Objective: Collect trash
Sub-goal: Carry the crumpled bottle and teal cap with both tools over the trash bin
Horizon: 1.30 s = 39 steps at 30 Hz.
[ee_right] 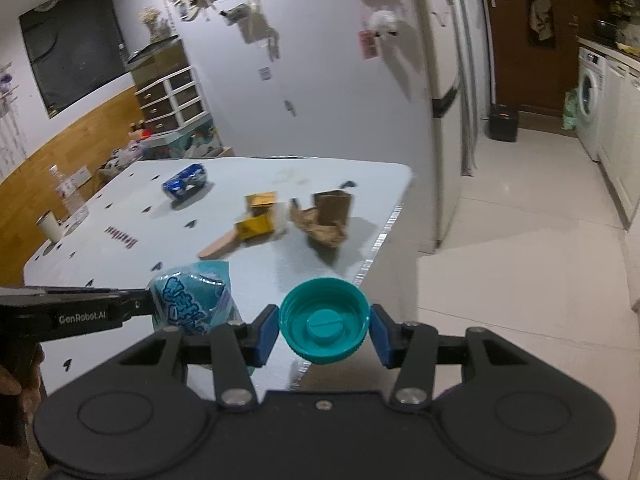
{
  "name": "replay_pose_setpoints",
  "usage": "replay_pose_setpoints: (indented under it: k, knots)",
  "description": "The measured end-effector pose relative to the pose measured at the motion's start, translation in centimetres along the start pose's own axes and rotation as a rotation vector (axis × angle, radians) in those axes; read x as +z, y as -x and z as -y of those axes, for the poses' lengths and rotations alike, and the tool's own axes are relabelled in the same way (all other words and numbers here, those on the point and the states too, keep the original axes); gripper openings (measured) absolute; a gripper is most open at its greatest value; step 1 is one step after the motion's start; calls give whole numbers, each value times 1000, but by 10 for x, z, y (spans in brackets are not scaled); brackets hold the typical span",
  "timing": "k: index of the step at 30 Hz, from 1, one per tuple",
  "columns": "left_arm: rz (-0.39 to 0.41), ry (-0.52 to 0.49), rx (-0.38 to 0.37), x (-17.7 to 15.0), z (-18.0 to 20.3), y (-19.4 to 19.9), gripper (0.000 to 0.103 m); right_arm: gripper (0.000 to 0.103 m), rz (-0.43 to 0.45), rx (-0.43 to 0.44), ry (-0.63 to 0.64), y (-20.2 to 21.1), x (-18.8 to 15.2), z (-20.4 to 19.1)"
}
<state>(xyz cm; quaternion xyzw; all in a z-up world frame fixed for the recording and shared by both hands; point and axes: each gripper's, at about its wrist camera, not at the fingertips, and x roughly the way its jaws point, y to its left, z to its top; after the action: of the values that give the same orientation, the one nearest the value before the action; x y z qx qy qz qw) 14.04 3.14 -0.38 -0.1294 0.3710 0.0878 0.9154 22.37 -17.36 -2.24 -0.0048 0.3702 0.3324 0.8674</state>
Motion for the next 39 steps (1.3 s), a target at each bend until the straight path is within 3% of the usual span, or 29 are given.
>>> replay_pose_setpoints:
  k: [10, 21, 30, 39]
  knots:
    - [-23, -53, -58, -4, 66, -24, 0, 50, 3, -90, -42, 24, -12, 62]
    - [-99, -143, -143, -13, 132, -63, 0, 50, -13, -185, -143, 45, -36, 127]
    - [-261, -205, -180, -40, 165, -122, 0, 50, -80, -255, -238, 40, -66, 171]
    - [-459, -262, -146, -78, 181, -194, 0, 50, -198, -244, -342, 12, -110, 209]
